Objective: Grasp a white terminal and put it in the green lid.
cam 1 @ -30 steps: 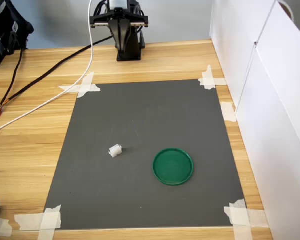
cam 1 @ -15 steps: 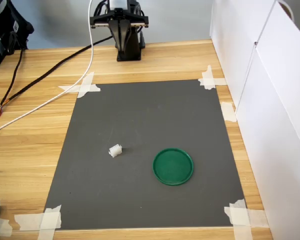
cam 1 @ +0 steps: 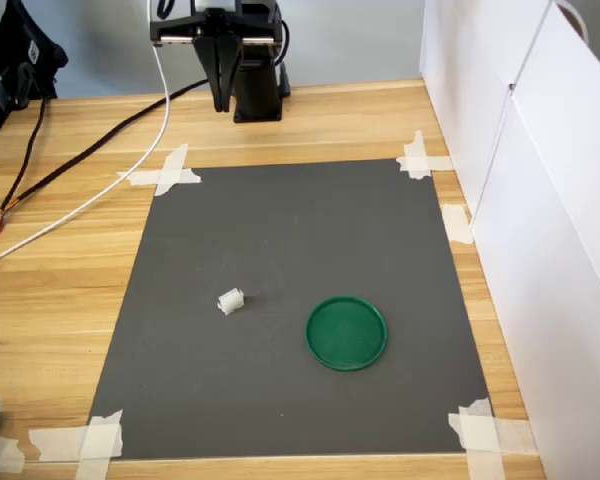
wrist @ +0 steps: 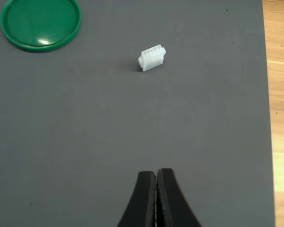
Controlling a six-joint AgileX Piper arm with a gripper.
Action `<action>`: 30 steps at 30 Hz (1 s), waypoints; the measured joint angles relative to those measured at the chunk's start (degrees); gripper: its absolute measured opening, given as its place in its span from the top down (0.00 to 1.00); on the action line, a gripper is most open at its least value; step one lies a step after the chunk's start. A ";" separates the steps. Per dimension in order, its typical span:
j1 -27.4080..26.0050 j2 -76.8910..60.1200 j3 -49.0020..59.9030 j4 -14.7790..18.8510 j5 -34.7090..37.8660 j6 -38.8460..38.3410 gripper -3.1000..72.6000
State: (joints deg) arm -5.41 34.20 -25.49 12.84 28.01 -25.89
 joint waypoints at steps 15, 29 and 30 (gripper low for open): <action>0.00 35.66 -29.77 -7.14 14.32 -5.12 0.99; 0.00 52.52 -45.85 -7.25 25.25 -7.17 0.53; 0.00 53.15 -46.23 -7.46 25.38 -7.41 0.49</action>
State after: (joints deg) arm -5.41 87.35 -71.72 5.38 53.39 -33.31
